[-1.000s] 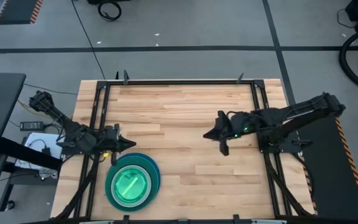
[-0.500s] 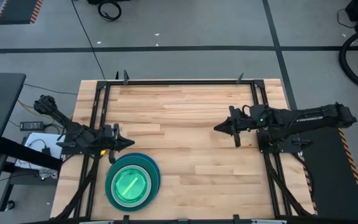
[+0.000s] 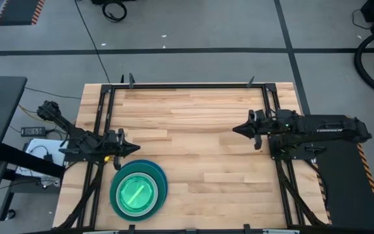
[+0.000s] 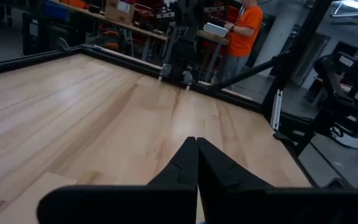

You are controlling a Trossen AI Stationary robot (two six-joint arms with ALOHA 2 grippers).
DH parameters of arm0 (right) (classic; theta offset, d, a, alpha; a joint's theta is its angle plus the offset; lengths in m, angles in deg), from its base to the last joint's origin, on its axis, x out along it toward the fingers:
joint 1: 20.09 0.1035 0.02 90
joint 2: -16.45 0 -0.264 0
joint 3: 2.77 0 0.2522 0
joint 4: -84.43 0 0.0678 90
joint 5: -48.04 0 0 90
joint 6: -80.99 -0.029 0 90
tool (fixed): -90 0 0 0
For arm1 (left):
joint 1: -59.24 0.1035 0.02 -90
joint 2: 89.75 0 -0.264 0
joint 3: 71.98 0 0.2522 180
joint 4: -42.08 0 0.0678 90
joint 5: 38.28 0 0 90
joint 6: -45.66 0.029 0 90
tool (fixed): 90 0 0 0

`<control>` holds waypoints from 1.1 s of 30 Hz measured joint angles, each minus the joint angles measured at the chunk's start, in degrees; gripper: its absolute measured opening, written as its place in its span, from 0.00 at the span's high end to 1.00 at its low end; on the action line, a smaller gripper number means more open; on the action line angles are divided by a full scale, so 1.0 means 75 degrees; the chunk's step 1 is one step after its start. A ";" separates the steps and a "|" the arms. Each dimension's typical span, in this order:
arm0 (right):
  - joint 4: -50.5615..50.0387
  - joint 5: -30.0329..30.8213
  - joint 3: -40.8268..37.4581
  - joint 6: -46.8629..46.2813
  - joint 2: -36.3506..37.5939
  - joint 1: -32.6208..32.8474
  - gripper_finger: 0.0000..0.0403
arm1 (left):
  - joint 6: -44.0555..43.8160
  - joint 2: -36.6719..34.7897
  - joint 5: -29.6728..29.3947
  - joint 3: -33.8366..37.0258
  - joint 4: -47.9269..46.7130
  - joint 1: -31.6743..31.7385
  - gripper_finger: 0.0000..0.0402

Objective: Stack plastic plates
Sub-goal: Return to Home Position

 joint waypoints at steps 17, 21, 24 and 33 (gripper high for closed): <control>-0.0572 0.0695 -0.0697 0.0035 0.3065 0.0020 0.98 | 0.0122 0.0003 0.0000 0.0006 -0.0035 0.0002 0.99; 0.0230 0.0897 -0.1325 -0.0198 0.3351 0.0020 0.98 | 0.0144 0.0003 -0.0009 0.0006 -0.0061 0.0002 0.99; 0.0809 0.0898 -0.1740 -0.0268 0.3323 0.0020 0.98 | 0.0142 0.0003 -0.0075 0.0009 -0.0073 0.0002 0.99; 0.0471 0.1098 -0.2209 -0.0430 0.3349 0.0020 0.98 | 0.0119 0.0009 -0.0714 0.0009 -0.0139 -0.0001 0.99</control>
